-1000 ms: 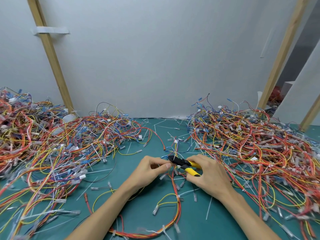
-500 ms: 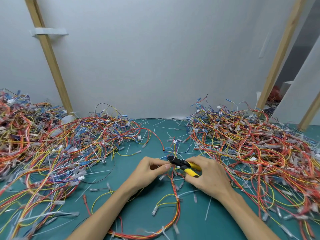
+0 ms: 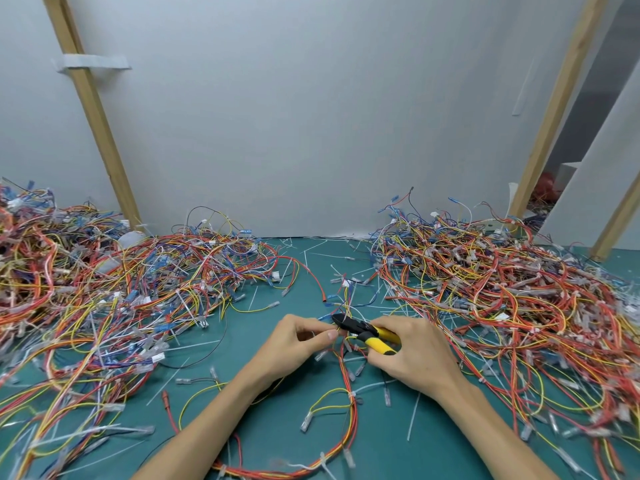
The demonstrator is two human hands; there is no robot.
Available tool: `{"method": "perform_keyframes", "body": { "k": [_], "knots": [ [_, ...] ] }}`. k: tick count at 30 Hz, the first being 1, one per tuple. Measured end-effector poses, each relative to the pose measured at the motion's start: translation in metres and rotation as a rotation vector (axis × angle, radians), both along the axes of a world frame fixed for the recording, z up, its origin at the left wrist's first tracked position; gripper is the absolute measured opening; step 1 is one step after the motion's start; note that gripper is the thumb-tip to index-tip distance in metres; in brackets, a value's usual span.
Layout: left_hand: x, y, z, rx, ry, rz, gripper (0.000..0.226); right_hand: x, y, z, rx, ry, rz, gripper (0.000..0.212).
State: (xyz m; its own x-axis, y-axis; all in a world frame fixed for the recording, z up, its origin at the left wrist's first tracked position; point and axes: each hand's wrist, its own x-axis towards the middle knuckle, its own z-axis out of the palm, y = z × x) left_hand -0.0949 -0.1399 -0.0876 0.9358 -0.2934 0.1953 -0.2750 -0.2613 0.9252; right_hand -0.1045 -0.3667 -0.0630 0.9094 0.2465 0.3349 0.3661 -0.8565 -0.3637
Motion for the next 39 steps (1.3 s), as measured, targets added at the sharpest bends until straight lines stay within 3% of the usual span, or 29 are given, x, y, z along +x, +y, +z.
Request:
{"method": "perform_keyframes", "body": {
  "k": [39],
  "knots": [
    [-0.0027,0.0020,0.0070,-0.043,0.018,0.017,0.017,0.0028,-0.0047,-0.0065,0.006,-0.054,0.036,0.047]
  ]
}}
